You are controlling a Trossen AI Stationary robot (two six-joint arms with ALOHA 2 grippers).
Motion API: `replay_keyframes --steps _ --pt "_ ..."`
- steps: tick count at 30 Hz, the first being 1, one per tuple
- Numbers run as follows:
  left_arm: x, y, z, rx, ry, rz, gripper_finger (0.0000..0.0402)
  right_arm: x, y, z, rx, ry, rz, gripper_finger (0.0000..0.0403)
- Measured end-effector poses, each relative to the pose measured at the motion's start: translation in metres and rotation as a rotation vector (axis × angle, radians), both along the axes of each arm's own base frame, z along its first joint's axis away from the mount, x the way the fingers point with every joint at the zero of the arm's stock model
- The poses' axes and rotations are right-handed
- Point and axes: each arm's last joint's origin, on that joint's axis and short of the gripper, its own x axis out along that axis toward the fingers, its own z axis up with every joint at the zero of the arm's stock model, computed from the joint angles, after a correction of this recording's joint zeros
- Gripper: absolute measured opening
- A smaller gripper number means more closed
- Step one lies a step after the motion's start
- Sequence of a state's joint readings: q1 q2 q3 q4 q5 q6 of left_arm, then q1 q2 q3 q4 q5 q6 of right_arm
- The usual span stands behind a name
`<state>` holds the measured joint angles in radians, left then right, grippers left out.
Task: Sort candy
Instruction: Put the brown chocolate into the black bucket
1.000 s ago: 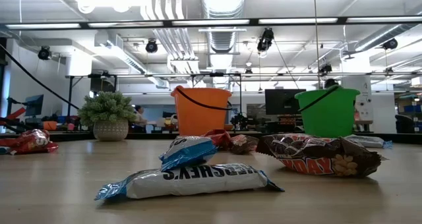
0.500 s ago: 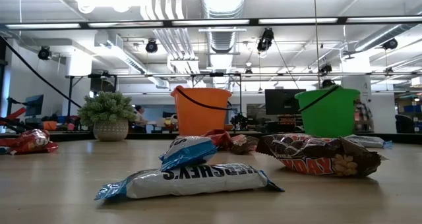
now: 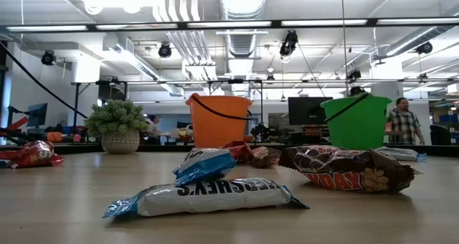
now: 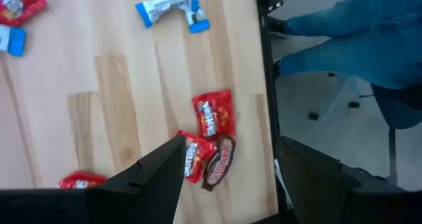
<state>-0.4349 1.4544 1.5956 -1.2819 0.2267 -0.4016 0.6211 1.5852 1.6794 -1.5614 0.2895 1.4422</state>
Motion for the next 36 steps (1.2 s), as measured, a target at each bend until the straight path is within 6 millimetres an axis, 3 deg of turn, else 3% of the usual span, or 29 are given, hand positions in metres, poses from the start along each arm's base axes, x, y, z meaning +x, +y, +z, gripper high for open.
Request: replay_keyframes --steps 8,21,36 --pt "0.001 0.008 -0.002 -0.037 0.032 -0.036 0.022 0.002 -0.003 0.0 -0.001 0.0 0.001 0.0173" --pt "-0.004 0.015 -0.005 0.09 0.005 -0.114 0.0208 0.005 -0.005 0.0 -0.067 -0.037 0.03 0.0173" --pt "-0.04 0.036 0.01 0.179 0.028 -0.144 0.0194 0.032 -0.062 -0.001 -0.063 0.061 0.022 0.0173"
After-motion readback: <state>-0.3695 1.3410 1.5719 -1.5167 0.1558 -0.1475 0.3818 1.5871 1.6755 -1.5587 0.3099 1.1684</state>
